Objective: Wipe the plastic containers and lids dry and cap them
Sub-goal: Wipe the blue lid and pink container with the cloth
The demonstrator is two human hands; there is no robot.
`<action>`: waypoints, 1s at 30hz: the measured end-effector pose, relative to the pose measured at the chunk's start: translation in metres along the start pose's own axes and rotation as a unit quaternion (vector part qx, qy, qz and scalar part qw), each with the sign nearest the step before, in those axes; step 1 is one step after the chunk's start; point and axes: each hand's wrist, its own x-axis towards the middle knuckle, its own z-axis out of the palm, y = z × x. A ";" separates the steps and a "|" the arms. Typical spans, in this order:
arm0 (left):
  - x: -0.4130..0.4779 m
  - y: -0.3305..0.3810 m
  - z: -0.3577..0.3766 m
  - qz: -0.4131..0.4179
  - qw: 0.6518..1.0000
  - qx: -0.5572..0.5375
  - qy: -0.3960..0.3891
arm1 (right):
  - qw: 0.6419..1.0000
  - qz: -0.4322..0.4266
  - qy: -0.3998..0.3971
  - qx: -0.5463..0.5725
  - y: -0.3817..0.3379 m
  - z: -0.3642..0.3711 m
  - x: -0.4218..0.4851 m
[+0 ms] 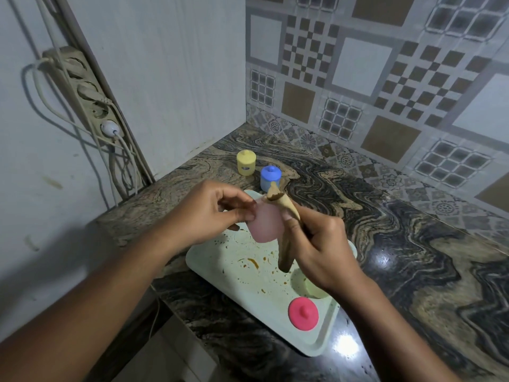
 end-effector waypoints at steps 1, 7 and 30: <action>-0.002 0.001 -0.002 -0.006 1.000 -0.004 -0.014 | 1.000 0.001 -0.006 0.000 0.000 -0.001 -0.001; -0.001 -0.003 -0.001 -0.027 0.999 0.025 -0.027 | 0.994 -0.081 0.014 -0.075 0.013 0.006 0.002; 0.004 -0.011 0.010 -0.131 0.981 -0.014 -0.140 | 0.991 0.093 0.077 0.066 0.019 0.007 -0.006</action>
